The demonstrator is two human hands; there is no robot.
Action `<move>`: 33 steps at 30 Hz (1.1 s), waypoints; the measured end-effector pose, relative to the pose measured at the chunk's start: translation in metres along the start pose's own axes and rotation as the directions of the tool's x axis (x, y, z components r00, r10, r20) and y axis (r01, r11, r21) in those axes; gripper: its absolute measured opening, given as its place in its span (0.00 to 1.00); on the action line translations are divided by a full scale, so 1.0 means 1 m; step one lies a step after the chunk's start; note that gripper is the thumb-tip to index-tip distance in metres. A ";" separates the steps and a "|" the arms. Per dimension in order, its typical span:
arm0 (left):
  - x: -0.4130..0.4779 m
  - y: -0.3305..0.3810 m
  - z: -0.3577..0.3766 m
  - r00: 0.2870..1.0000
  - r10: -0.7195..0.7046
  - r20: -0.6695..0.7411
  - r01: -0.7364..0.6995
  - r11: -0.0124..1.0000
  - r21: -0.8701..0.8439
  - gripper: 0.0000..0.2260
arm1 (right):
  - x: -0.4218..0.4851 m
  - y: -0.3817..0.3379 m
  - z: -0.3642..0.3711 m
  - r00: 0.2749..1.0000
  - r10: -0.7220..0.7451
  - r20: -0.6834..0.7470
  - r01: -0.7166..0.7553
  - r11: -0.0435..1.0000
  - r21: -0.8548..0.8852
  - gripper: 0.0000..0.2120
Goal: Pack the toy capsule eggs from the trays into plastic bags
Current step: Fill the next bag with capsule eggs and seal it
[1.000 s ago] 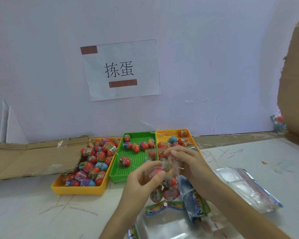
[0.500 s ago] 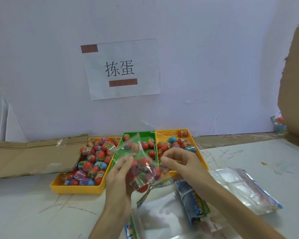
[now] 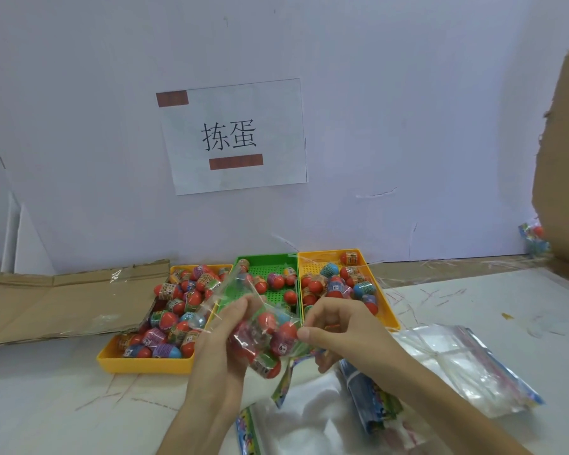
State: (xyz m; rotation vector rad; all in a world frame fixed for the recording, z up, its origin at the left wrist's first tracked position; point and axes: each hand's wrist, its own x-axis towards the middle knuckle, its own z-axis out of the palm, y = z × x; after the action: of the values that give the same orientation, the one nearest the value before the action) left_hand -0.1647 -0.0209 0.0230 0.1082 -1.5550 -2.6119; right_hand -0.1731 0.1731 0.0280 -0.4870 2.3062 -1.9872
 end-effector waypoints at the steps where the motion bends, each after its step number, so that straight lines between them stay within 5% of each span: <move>1: 0.000 0.001 0.000 0.999 0.019 -0.031 -0.020 0.999 -0.028 0.08 | -0.001 -0.001 0.000 1.000 0.002 0.006 -0.002 1.000 0.002 0.05; 10: 0.002 0.005 0.001 0.984 0.056 -0.167 -0.072 0.993 -0.091 0.05 | 0.000 0.001 0.005 0.999 -0.025 0.039 0.024 1.000 0.014 0.04; 16: 0.003 0.006 0.000 0.993 -0.009 -0.121 -0.004 0.994 -0.106 0.12 | -0.001 0.004 0.004 0.993 -0.068 0.101 0.087 0.975 -0.203 0.03; 19: 0.005 0.006 -0.003 0.987 -0.031 -0.157 0.015 0.994 -0.107 0.07 | -0.001 0.004 0.004 0.994 -0.038 0.103 0.065 0.960 -0.274 0.10; 23: 0.004 0.004 -0.003 0.982 -0.015 -0.187 0.010 1.000 -0.029 0.03 | -0.005 0.000 0.005 0.991 -0.009 0.130 0.029 0.987 -0.156 0.19; 28: -0.006 -0.007 0.009 0.999 -0.005 -0.042 0.010 0.992 0.122 0.12 | -0.007 0.002 0.020 0.999 -0.052 -0.006 0.050 0.983 -0.176 0.23; 33: -0.011 -0.009 0.014 0.995 -0.059 0.081 0.045 0.985 0.167 0.13 | -0.008 0.003 0.021 0.993 -0.113 -0.042 0.103 0.976 -0.192 0.14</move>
State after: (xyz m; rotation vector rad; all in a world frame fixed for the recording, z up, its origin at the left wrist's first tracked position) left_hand -0.1557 -0.0029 0.0214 0.0498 -1.8203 -2.5538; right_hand -0.1605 0.1558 0.0203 -0.5913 2.5686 -1.8535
